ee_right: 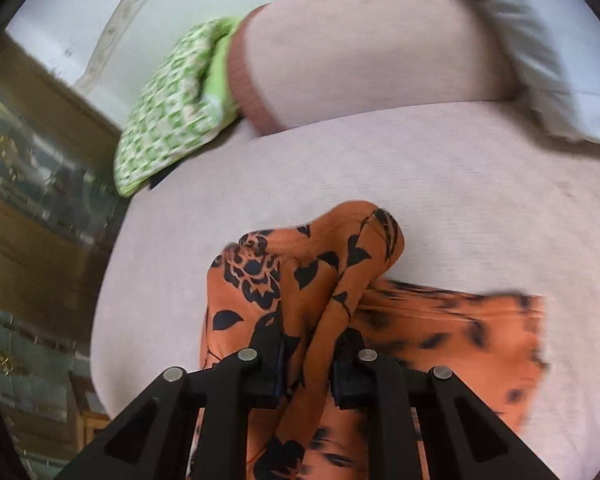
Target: Fold small clothes
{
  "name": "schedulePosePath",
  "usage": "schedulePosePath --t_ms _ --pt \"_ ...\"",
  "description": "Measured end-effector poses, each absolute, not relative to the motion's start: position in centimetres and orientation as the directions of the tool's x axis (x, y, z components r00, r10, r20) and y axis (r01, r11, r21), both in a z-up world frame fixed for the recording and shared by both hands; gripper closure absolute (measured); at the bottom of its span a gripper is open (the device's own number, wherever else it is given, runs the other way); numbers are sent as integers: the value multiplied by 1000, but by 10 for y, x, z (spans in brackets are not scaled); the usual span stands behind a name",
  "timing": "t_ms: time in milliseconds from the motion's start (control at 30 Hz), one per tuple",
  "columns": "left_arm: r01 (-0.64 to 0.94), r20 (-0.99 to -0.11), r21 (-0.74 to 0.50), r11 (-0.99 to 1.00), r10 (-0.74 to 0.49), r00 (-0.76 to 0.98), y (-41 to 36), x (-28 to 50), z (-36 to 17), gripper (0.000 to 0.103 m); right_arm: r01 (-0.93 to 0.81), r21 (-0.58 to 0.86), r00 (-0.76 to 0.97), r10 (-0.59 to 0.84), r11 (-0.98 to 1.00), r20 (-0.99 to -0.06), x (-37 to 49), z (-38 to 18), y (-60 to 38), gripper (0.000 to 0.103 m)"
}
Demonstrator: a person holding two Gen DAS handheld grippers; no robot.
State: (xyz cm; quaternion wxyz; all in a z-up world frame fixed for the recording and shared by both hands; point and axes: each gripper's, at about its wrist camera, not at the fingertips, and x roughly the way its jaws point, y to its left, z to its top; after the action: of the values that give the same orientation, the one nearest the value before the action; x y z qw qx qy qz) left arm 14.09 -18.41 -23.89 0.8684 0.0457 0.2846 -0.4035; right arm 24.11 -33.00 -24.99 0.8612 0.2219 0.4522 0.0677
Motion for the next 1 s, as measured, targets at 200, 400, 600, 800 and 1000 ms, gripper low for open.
schedulePosePath --t_ms 200,400,600,800,1000 --pt "772 -575 -118 624 -677 459 -232 122 -260 85 192 448 575 270 873 -772 219 -286 -386 86" --pt "800 -604 -118 589 -682 413 -252 124 -270 85 236 473 600 256 849 -758 208 -307 -417 86" --pt "832 -631 -178 525 -710 313 -255 133 -267 65 286 423 588 191 860 -786 201 -326 -433 83" --pt "923 -712 -125 365 -681 173 -253 112 -259 19 375 371 555 115 849 -824 185 -328 -458 38" --pt "945 -635 -54 323 -742 217 -208 101 -229 19 325 413 653 114 851 -749 143 -284 -456 38"
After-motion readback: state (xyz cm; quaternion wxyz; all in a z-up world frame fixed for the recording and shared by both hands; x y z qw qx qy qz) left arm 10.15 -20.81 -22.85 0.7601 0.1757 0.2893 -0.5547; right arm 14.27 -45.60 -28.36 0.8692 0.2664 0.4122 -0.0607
